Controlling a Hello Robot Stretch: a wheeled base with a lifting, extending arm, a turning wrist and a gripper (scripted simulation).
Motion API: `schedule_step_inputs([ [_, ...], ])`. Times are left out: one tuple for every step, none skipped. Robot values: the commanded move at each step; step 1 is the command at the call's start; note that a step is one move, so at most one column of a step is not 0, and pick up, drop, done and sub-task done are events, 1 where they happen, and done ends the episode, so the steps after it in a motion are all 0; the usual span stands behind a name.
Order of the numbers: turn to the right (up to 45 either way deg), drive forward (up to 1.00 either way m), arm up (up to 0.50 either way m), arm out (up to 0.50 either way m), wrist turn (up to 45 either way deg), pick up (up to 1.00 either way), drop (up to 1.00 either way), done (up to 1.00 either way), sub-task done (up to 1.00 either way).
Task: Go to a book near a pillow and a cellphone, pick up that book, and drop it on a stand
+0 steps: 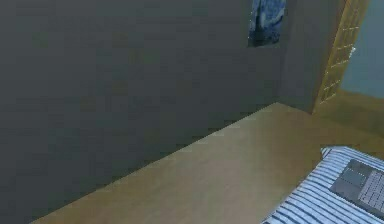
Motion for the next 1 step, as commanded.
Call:
schedule_step_inputs([
  [-18.0, 0.0, 0.0, 0.0, 0.0, 0.0, 0.0, 0.0, 0.0],
])
